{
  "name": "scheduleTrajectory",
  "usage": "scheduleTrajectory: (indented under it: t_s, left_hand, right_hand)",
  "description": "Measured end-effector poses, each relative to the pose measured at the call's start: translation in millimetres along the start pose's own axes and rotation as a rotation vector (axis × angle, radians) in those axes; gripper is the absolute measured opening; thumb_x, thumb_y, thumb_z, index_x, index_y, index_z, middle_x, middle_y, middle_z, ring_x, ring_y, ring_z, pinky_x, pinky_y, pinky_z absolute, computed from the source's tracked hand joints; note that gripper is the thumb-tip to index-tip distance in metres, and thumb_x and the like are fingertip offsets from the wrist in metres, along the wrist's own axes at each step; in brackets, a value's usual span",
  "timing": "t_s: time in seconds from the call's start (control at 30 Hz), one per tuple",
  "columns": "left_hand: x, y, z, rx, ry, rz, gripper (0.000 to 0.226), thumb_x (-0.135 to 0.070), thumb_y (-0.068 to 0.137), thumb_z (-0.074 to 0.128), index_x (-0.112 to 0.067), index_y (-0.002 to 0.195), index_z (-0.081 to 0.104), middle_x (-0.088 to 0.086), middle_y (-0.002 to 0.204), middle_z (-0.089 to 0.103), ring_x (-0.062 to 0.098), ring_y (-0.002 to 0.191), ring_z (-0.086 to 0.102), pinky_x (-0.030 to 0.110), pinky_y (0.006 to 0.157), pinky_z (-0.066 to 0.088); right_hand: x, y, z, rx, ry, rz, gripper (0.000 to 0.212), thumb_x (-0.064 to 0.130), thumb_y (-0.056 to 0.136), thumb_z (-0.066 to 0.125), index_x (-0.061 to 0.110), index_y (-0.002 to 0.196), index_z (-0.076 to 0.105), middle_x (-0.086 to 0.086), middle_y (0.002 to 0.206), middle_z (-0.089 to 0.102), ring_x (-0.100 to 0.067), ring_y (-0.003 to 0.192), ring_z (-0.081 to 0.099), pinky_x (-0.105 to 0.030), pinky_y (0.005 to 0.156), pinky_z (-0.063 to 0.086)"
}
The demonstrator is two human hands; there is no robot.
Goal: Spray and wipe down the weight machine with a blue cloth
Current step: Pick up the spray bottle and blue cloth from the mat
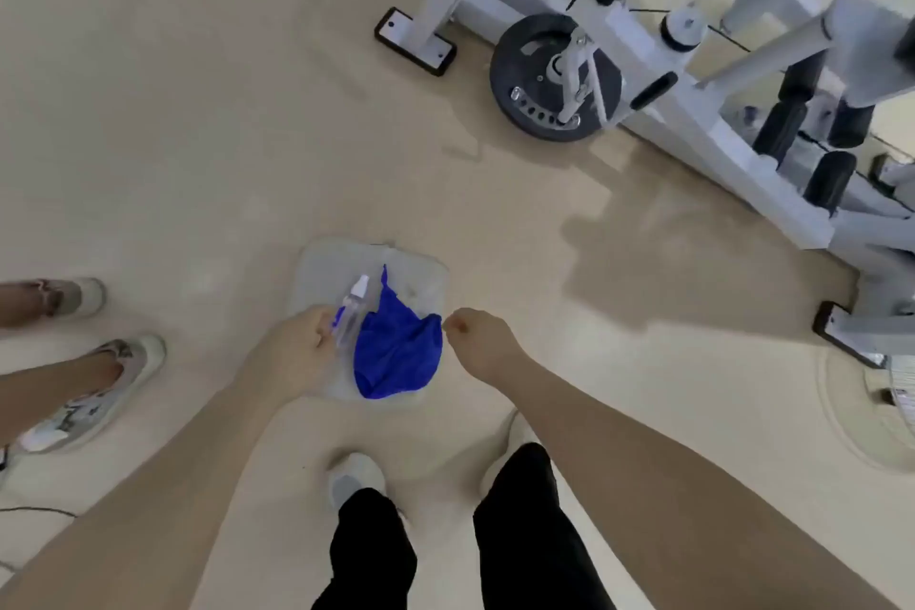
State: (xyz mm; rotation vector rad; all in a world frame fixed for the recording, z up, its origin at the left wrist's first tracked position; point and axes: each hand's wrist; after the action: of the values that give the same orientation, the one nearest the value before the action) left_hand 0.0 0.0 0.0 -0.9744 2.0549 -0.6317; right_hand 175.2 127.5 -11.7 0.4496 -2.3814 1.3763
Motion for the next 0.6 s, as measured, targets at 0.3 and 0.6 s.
scheduleTrajectory:
  t_s: [0.3, 0.6]
  left_hand:
    - [85.3, 123.6, 84.5, -0.102, 0.149, 0.058, 0.049, -0.020, 0.091, 0.055, -0.003, 0.134, 0.041, 0.022, 0.132, 0.045, 0.039, 0.118, 0.045, 0.047, 0.094, 0.041]
    - [83.0, 161.8, 109.1, -0.113, 0.244, -0.008, 0.050, -0.019, 0.086, 0.061, -0.004, 0.130, 0.042, 0.019, 0.126, 0.045, 0.037, 0.106, 0.050, 0.044, 0.081, 0.042]
  right_hand:
    - [-6.1, 108.3, 106.1, -0.029, -0.240, -0.171, 0.061, 0.037, 0.093, 0.050, 0.018, 0.145, 0.024, -0.007, 0.148, 0.025, -0.028, 0.127, 0.035, -0.041, 0.101, 0.037]
    - [-24.5, 144.9, 137.7, -0.068, -0.618, -0.096, 0.035, 0.014, 0.090, 0.050, 0.011, 0.123, 0.039, -0.010, 0.125, 0.049, -0.030, 0.116, 0.041, -0.041, 0.097, 0.030]
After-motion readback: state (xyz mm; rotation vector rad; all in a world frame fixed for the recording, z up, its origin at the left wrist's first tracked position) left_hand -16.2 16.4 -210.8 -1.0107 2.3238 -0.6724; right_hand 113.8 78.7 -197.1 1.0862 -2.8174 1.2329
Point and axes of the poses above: each hand's wrist, its own y-axis towards the middle knuckle, its own z-axis out of the palm, x = y × z
